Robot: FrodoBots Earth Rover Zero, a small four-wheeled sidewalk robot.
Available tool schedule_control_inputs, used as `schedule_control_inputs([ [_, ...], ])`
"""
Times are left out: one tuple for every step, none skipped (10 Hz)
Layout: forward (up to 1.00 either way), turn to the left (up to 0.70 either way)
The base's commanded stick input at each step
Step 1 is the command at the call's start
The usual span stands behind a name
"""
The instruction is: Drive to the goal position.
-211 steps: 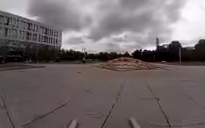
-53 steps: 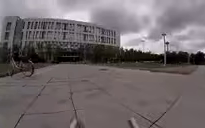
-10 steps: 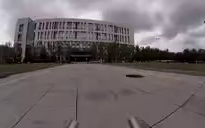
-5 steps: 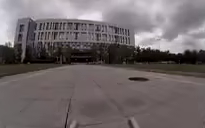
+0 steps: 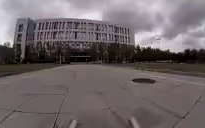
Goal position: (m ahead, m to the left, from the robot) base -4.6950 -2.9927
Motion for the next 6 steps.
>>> schedule_control_inputs([
  [1.00,0.00],
  [1.00,0.17],
  [1.00,0.38],
  [1.00,0.40],
  [1.00,0.40],
  [1.00,0.28],
])
